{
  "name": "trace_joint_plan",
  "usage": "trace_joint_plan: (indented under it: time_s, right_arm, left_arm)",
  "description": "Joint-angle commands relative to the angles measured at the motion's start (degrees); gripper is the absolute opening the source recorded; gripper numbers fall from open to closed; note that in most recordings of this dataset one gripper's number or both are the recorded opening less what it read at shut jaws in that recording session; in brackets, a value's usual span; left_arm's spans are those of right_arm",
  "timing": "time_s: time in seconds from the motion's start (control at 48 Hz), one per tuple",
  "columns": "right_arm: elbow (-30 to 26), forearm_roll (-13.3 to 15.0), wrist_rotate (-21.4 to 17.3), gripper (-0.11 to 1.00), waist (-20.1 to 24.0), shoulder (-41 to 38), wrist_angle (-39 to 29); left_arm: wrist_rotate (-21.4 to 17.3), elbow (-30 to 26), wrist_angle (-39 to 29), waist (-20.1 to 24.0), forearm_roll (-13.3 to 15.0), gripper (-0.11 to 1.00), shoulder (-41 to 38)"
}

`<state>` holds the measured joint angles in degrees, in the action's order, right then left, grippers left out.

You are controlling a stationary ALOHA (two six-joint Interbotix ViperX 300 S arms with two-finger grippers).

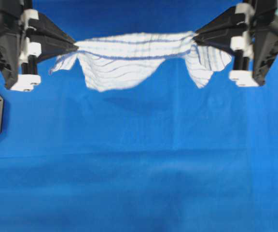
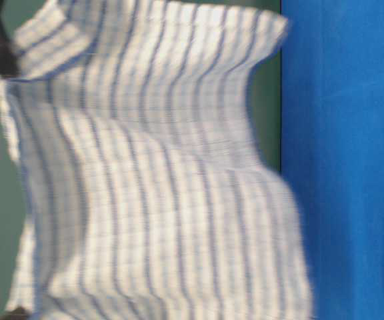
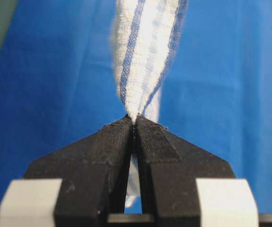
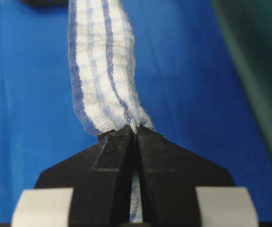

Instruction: Lift the towel with both arms.

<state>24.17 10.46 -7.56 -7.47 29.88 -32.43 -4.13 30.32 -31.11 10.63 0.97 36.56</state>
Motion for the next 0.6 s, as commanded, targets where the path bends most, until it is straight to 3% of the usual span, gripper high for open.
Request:
trace_joint_plan:
  time_s: [0.0, 0.188, 0.584]
  right_arm:
    - [-2.5, 0.2, 0.2, 0.02, -0.2, 1.4, -0.4]
    - [-4.7, 0.3, 0.4, 0.02, -0.2, 2.9, -0.6]
    - [-4.9, 1.4, 0.6, 0.02, -0.2, 3.0, -1.8]
  left_arm:
    - [-0.6, -3.5, -0.5, 0.2, -0.2, 0.01, 0.4]
    - [-3.9, -7.1, -3.1, 0.2, -0.2, 0.01, 0.5]
    - [-3.8, -7.6, -3.4, 0.2, -0.1, 0.01, 0.2]
